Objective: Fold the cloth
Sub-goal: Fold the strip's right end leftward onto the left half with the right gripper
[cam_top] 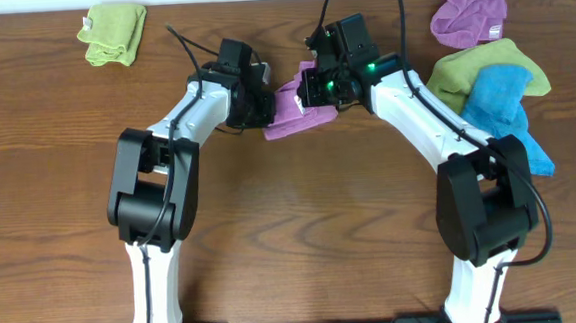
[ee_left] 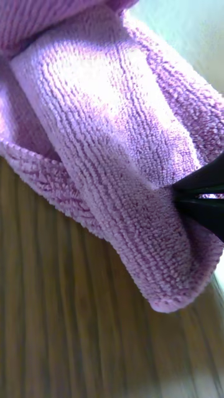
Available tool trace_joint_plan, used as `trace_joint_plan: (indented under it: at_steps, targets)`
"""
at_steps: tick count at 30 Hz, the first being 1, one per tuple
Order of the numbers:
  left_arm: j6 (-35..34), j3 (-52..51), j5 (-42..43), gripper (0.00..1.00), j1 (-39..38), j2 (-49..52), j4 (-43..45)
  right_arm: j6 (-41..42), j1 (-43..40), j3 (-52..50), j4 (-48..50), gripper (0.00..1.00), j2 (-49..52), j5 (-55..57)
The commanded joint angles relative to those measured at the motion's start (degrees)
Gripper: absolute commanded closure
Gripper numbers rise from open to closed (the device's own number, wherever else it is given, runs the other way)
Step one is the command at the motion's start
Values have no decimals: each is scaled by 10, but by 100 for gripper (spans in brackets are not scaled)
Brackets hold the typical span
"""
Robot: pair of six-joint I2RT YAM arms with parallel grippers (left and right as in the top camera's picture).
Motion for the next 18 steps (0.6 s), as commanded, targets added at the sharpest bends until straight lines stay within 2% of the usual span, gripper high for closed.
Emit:
trace_joint_plan:
  at_steps: [1,10,18]
  targets:
    - [-15,-12,47,94,-6,24,7,-10,2,0,-2,99,1,3]
    - [-15,4,59,94,14,-14,23,-11,0,0,-18,98,1,3]
    - [-15,5,59,94,64,-132,-13,-18,2,0,-26,99,1,15]
